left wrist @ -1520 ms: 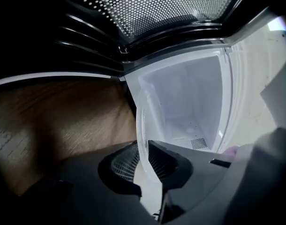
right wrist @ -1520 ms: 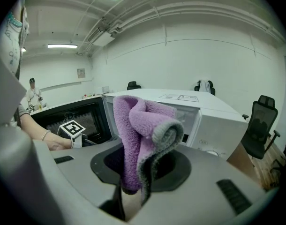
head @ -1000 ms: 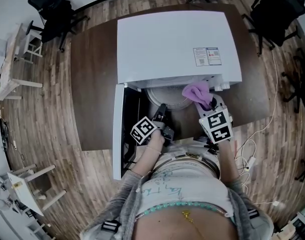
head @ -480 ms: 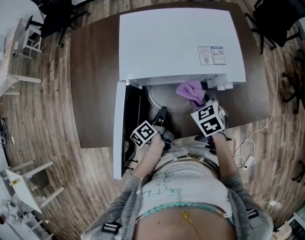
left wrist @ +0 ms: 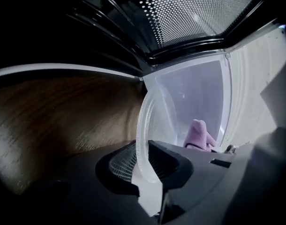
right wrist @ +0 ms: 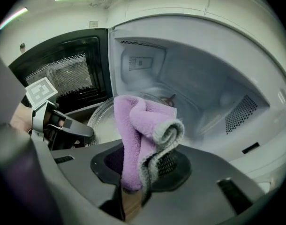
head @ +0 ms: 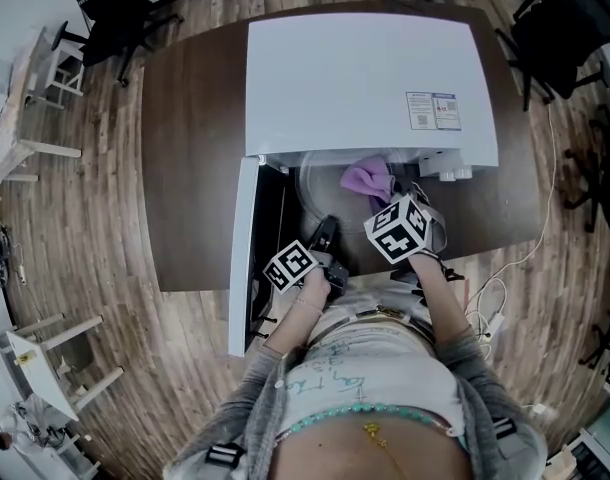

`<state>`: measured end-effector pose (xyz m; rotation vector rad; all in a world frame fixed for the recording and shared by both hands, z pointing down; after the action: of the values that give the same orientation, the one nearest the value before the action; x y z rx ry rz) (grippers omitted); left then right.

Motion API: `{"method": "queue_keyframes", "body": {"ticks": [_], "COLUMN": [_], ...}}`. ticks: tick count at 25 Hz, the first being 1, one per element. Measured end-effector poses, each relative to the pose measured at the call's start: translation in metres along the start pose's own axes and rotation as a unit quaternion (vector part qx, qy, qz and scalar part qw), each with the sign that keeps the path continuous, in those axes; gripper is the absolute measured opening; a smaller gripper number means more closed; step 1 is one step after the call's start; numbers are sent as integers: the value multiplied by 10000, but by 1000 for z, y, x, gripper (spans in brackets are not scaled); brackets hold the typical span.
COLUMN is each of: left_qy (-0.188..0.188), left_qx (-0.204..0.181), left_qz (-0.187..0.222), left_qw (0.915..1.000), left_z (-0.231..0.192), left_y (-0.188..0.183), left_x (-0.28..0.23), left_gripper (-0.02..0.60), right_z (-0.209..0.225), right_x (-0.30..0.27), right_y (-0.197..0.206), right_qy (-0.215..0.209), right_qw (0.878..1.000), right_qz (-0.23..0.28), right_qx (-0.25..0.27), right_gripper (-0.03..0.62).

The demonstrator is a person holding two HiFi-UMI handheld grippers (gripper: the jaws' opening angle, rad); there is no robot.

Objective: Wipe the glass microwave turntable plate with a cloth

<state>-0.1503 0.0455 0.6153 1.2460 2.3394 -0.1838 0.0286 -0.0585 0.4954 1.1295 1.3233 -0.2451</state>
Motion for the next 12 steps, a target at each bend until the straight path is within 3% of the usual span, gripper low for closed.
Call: {"method": "queue_keyframes", "body": {"ticks": [6,12], "left_qy": [-228,-328], "left_qx": [-76,-229], "left_qz": [-4,3], "left_qw": [9997,9992], "left_z": [-1,1], "left_y": [0,1], "left_x": [-1,-3], "left_gripper": [77,80], "right_z": [-11,-14], "right_x": [-12,-21], "right_y": [-1,2], "right_qy": [-88,318], "right_qw": [9998,9978], "right_qz": [-118,-350], "right_qx": [101,466], "right_gripper": [109,109]}}
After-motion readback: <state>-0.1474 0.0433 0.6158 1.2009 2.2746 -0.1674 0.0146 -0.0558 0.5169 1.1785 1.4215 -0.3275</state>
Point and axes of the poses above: the fingertips, and each gripper's own axes: x backward along the fingers, z to its right, y out of its underside, the point moved 10 cm from there along x, backward along the fingers, and after that the axes turned 2 degrees about -y, right-handed, at the moved point
